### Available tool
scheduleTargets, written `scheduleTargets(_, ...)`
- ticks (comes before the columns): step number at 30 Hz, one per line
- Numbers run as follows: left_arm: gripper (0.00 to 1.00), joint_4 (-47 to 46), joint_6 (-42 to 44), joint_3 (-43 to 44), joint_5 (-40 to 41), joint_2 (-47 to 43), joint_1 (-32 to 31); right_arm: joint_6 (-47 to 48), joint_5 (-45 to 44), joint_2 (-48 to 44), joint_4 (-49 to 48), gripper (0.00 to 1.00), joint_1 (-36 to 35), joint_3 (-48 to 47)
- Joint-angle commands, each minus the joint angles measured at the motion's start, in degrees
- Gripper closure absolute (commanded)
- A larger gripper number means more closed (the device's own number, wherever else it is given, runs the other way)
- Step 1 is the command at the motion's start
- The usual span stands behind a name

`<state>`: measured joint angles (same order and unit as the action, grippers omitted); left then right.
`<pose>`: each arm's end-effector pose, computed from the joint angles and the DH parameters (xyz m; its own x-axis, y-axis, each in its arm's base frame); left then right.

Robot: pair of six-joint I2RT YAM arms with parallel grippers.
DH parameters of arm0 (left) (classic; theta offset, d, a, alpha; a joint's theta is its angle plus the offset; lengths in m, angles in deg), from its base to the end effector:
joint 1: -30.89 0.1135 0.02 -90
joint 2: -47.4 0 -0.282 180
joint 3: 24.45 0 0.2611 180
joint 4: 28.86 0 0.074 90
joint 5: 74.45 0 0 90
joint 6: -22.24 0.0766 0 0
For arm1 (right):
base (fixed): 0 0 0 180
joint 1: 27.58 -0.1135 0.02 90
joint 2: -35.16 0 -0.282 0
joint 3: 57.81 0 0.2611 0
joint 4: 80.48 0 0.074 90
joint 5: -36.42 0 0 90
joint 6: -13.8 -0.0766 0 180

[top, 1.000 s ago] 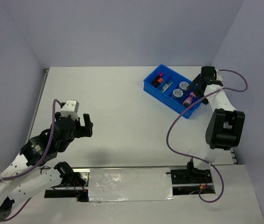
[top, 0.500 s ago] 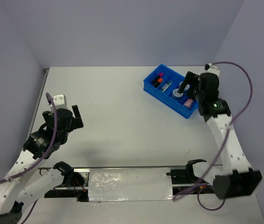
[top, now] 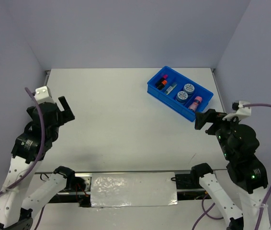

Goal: Sort the stationery into containers
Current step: Reset both arms

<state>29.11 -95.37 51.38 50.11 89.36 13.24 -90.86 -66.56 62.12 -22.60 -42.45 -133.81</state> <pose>0.1582 -0.0047 0.3916 -0.2318 -0.3268 -0.9162 -0.3963 0.8919 -0.2178 0.0882 0.0056 0.4157 -0.1527 0.2146 -0.9647 0.0032 0.9762 0.2167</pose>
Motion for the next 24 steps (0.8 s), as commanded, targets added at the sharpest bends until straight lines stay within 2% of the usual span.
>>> scheduleTargets(1,0.01,1.53,2.92,3.9,-0.73,-3.1,0.42,1.47,-2.14,-2.26,8.72,0.0,-0.77,-3.28)
scheduleTargets(5,0.01,3.47,4.14,4.43,-4.06,-6.62,0.42,4.1,-3.72,-4.28,11.91,0.0,-0.86,-2.41)
scheduleTargets(9,0.01,4.53,4.5,2.94,-7.22,-9.87,0.42,4.46,-3.03,-7.62,10.16,0.0,-1.12,1.01)
scheduleTargets(24,0.01,5.5,5.56,2.58,-8.29,-11.98,0.42,3.93,-2.76,-7.54,9.81,0.0,-1.21,1.2)
